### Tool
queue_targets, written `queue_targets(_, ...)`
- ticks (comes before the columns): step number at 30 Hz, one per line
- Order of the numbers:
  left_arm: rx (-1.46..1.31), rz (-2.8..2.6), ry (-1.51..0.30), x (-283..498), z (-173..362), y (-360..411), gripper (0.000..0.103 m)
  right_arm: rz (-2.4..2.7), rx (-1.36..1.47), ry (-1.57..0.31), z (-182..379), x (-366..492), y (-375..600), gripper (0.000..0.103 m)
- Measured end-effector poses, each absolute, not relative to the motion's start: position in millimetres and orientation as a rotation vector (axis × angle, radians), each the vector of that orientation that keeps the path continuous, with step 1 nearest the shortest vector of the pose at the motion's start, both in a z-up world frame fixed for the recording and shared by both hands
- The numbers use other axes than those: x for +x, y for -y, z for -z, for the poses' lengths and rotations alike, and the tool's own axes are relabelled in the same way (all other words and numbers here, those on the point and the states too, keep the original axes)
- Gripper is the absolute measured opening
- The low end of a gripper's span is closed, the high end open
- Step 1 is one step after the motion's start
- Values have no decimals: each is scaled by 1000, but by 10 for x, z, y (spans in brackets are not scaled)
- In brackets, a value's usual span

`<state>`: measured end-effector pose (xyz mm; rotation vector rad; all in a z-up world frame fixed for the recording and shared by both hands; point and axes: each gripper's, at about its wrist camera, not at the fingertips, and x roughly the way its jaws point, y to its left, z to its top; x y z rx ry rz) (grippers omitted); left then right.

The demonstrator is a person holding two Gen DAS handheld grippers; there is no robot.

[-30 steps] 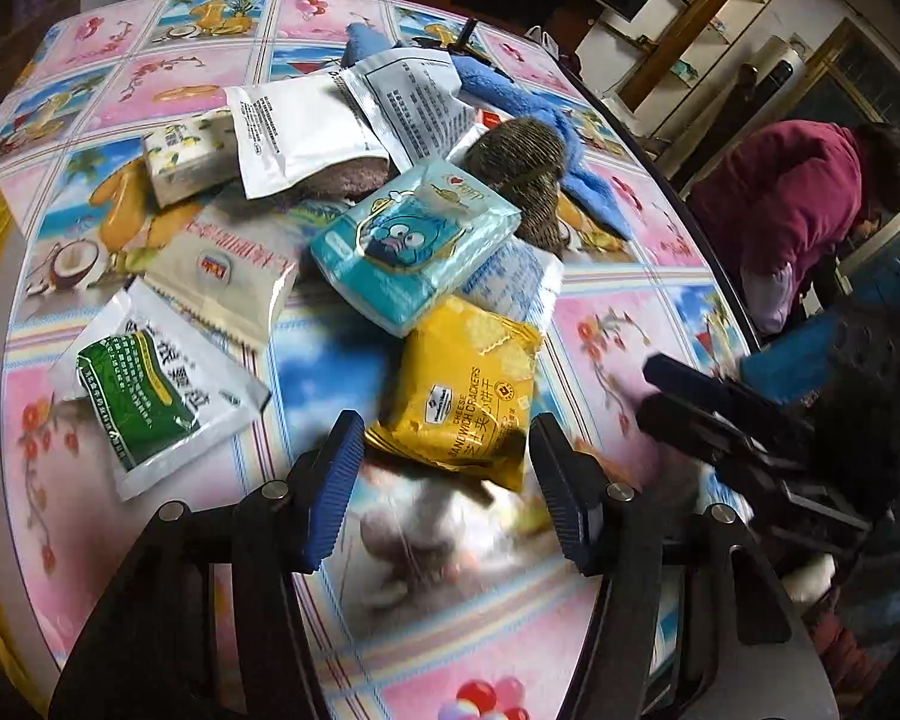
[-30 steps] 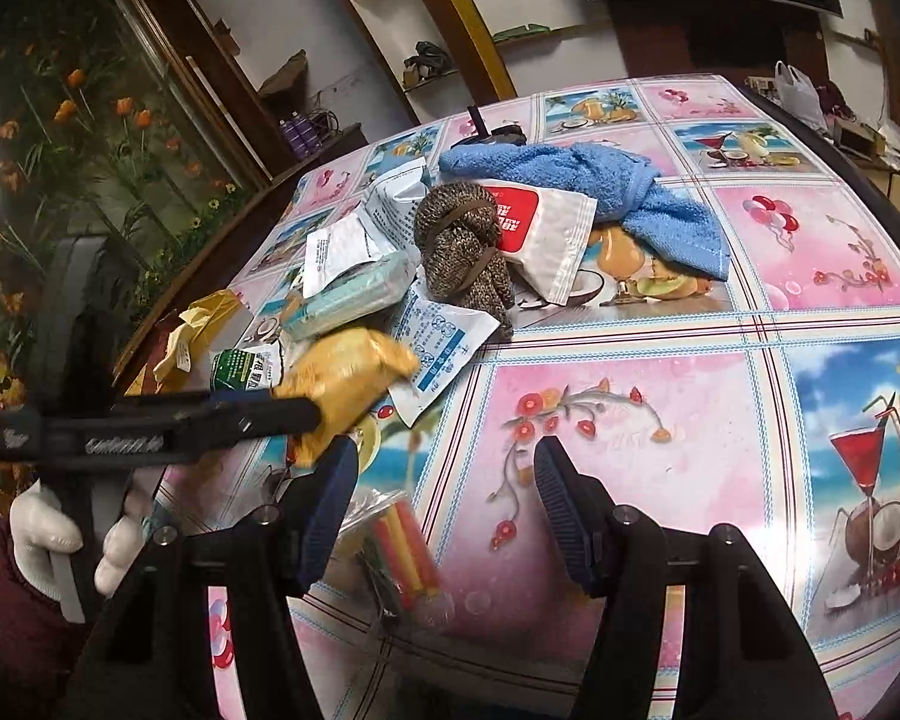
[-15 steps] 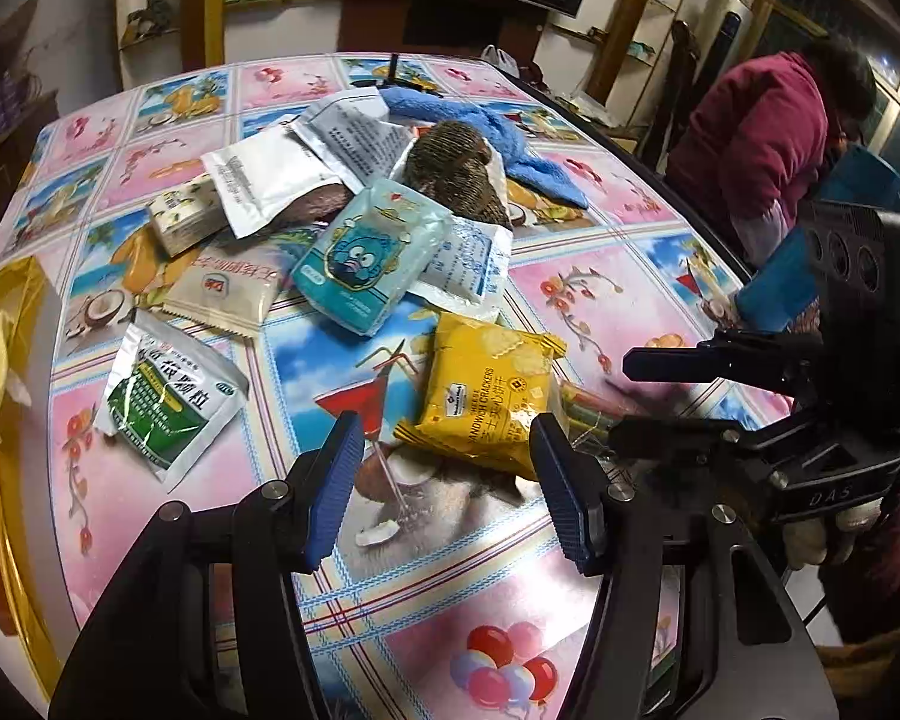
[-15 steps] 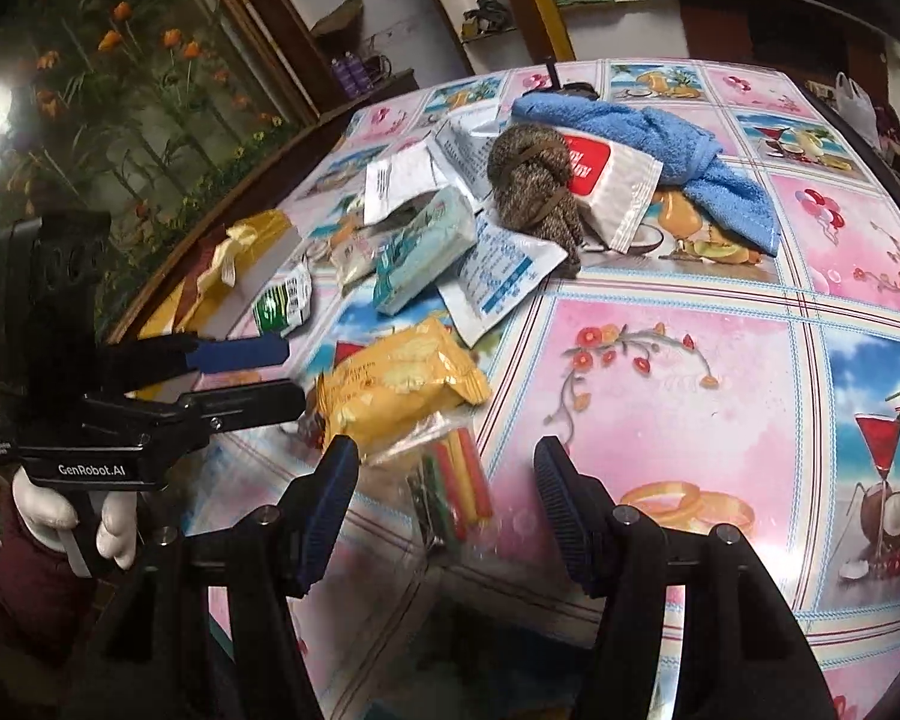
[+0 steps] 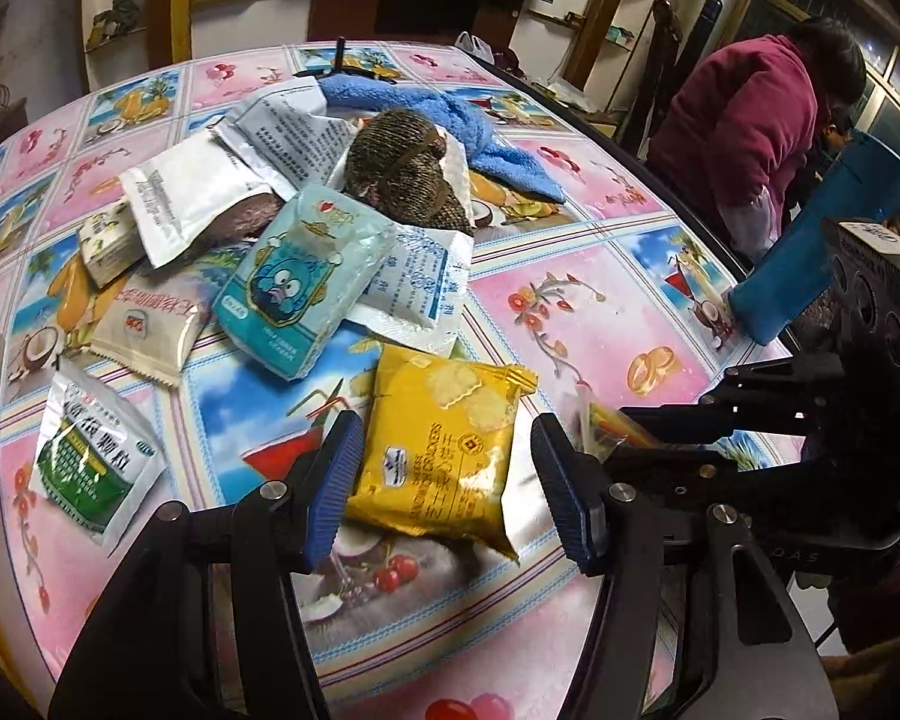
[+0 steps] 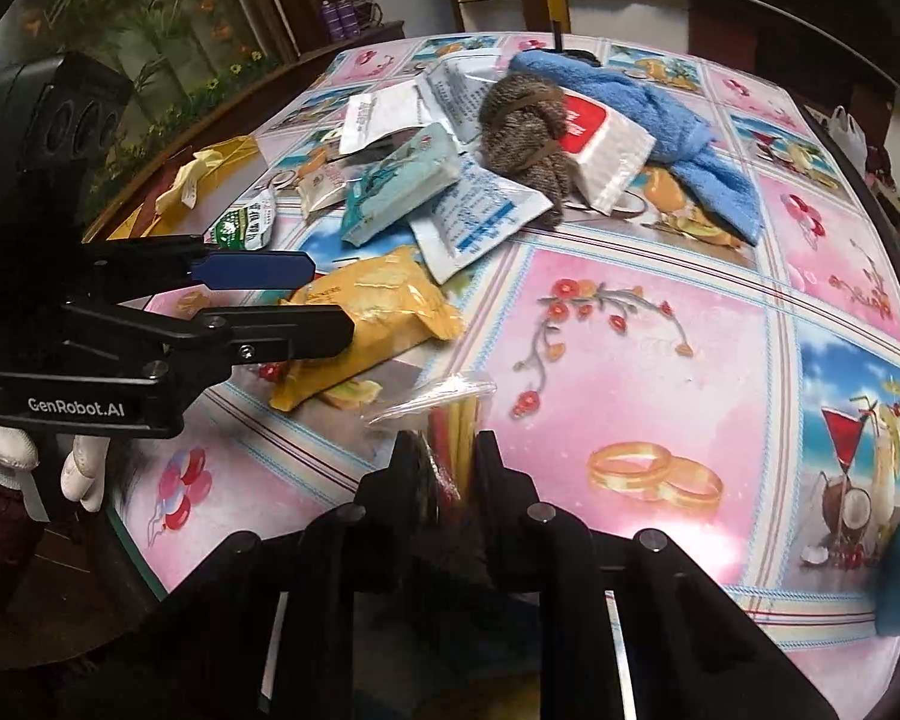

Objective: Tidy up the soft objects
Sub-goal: 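Grasp the yellow cracker packet with the left tool while the right tool grasps the clear straw bag, then lower the cracker packet and straw bag into the box and open both tools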

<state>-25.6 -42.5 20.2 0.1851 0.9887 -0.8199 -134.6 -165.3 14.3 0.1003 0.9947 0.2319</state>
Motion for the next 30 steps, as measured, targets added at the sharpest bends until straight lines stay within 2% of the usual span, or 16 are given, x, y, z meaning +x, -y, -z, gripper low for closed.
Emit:
queue_targets(5,293,774,-964,-240,-45,674,71,-212,158,-992,-142,-1415,1834,17)
queue_targets(7,358,730,-937,-292,-21,730,71,-205,166,-990,-140,-1418,1838,18)
queue_targets(8,372,717,-935,-312,-22,737,63,-203,165,-991,-141,-1414,1829,18)
queue_targets(9,364,716,-937,-321,-38,720,46,-206,170,-991,-146,-1410,1820,17)
queue_targets(14,223,729,-961,-347,-187,417,44,-227,215,-984,-177,-1433,1778,15)
queue_targets(23,-129,727,-848,-637,-739,-848,45,-324,215,-890,-548,-1487,1460,14)
queue_targets(30,-188,470,-787,-618,-1004,-2036,45,-485,172,-801,-1024,-1283,778,14)
